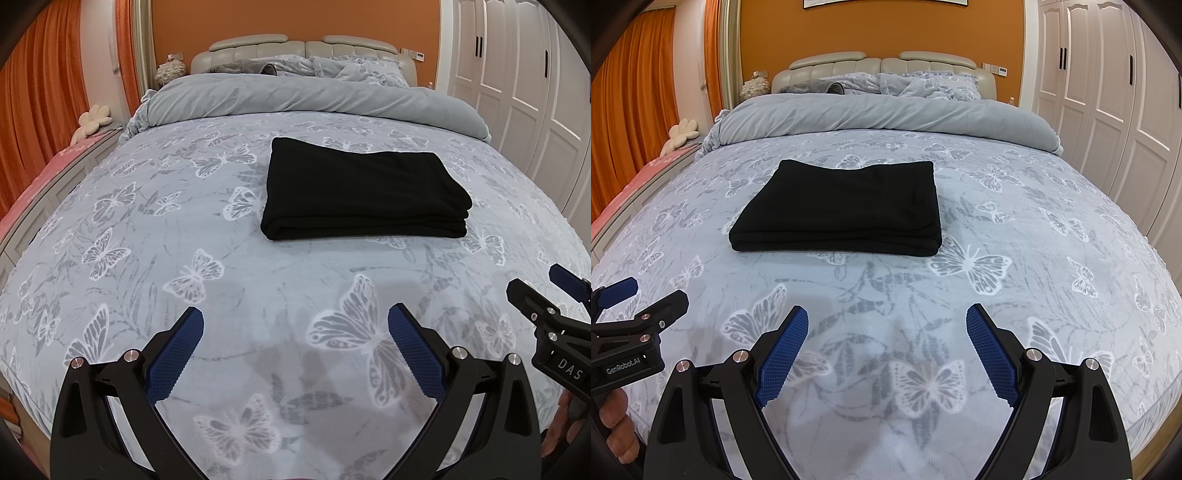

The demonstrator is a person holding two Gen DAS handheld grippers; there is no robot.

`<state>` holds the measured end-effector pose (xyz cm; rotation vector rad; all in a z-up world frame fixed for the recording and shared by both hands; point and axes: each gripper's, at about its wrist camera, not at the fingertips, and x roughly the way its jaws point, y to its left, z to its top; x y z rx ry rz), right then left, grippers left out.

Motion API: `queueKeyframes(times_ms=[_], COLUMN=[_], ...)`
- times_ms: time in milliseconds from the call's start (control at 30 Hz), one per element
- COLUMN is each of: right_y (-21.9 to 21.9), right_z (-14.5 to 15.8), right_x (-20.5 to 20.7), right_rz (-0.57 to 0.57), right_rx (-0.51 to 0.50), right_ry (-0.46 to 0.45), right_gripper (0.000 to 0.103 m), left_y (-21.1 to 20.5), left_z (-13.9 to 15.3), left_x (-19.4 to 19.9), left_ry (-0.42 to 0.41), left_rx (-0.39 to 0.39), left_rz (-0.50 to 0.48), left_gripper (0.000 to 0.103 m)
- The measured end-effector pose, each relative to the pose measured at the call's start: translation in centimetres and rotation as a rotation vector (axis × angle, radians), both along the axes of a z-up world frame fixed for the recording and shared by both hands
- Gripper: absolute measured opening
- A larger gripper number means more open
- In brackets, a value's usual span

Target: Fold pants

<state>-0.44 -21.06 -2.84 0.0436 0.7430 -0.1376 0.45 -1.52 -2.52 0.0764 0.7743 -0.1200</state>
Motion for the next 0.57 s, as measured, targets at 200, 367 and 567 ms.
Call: queueKeyframes(times_ms=[200,367,567], right_y=[0.04,0.01,-0.28], right_z=[-0.08,-0.15,-0.45], right_x=[0.03,-0.01,0.03], right_rz=[0.004,0.004,0.006], right_rx=[-0.002,-0.002,-0.001], right_ry=[0.003,0.003,0.003], right_gripper=[0.085,0.085,0.085], left_y=[-0.1,-0.14,-0.6], left_z=[-0.37,-0.34,-0.62], left_x=[0.26,0.29,0.2], left_ry=[0.041,0.036,0.022], left_rx=[-0.049,-0.037,0.032], left_rz=[-0.039,-0.04,-0.028], left_gripper=[0.098,0.098,0.098])
